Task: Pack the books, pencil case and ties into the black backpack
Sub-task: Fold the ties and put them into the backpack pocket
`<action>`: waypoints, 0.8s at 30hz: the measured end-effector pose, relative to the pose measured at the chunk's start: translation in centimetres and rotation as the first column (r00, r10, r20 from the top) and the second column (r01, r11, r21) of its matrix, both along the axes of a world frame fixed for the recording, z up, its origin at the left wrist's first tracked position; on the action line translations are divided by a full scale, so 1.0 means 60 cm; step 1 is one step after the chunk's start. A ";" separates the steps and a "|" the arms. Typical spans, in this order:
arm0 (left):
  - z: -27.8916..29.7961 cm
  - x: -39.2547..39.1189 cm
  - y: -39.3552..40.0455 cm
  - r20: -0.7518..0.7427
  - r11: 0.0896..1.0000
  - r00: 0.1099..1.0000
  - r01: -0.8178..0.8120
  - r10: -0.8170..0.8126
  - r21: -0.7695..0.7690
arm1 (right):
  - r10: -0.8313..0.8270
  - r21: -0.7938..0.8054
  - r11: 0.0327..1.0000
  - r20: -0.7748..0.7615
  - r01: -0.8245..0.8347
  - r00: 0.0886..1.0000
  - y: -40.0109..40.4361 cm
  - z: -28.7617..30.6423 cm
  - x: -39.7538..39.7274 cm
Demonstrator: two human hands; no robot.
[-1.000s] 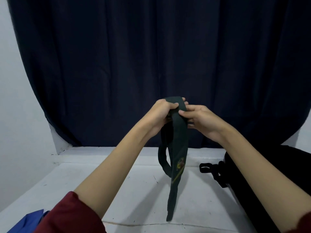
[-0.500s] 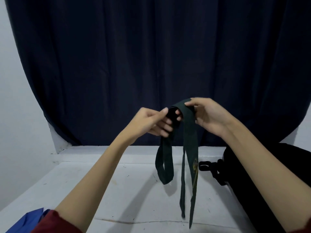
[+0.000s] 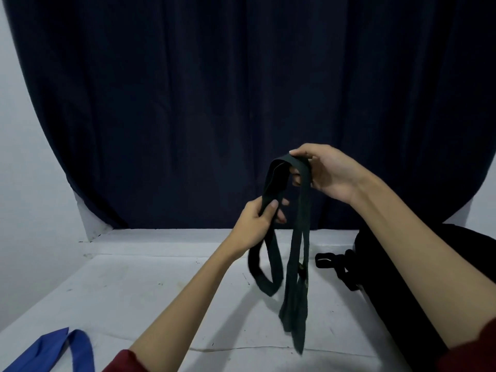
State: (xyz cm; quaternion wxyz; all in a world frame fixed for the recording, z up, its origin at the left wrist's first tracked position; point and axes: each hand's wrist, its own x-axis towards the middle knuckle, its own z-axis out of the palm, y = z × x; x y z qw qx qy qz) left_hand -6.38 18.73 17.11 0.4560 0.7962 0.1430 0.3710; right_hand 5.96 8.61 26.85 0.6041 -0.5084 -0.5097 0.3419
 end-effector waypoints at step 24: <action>-0.165 0.012 0.012 -0.306 0.990 0.942 -0.138 0.140 0.029 | -0.101 0.125 0.982 -0.308 0.145 0.946 0.000 0.012 0.009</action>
